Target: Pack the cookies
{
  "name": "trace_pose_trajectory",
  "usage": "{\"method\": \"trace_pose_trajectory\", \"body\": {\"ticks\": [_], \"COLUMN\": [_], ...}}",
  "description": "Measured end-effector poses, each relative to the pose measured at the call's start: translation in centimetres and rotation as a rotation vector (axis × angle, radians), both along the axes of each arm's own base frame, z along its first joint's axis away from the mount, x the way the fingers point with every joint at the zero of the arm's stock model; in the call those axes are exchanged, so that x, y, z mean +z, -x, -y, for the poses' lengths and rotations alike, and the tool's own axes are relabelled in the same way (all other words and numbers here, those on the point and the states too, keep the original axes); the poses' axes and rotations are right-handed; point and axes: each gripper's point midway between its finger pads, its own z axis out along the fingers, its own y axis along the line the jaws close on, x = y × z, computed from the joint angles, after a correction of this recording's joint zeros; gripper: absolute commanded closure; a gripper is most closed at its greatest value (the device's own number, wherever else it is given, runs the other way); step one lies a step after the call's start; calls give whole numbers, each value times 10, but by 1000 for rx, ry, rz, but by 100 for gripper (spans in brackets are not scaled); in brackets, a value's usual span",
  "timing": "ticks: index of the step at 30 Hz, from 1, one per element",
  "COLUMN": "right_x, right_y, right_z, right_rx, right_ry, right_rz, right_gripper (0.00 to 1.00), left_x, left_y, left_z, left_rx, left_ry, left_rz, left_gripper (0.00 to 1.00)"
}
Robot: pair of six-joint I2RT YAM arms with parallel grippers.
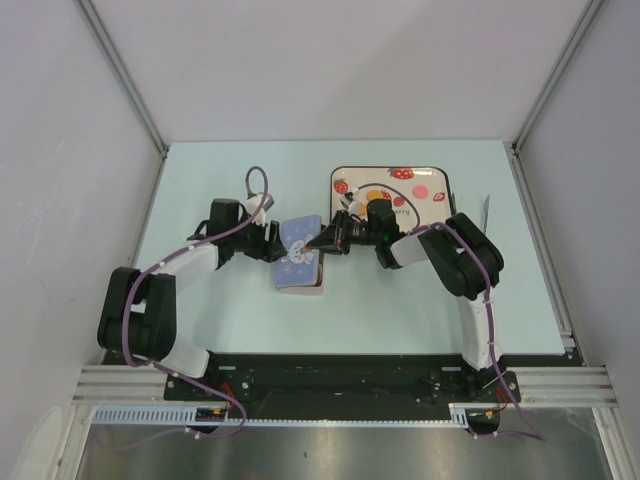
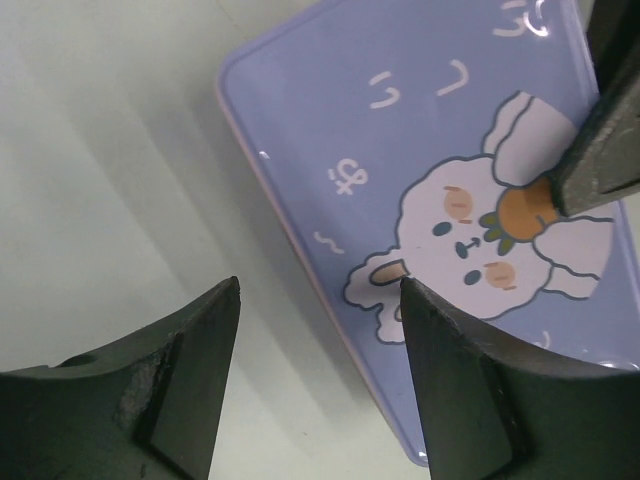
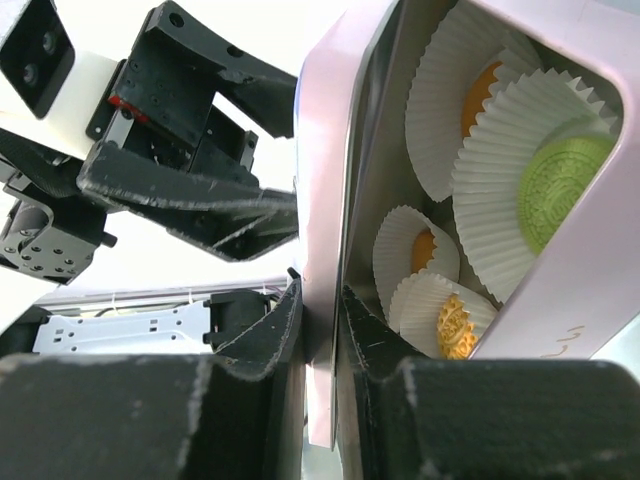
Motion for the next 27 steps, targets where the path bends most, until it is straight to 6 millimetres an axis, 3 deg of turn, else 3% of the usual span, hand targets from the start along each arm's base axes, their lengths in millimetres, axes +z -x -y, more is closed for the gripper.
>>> {"method": "trace_pose_trajectory", "body": {"ticks": [11, 27], "right_x": [-5, -9], "right_y": [0, -10], "right_z": [1, 11], "right_rx": [1, -37], "right_ry": [20, 73], "right_rz": [17, 60], "right_gripper": [73, 58], "left_x": [2, 4], "left_y": [12, 12], "left_z": [24, 28], "left_rx": [-110, -136], "left_ry": [138, 187], "left_rz": [-87, -121], "left_gripper": [30, 30]}}
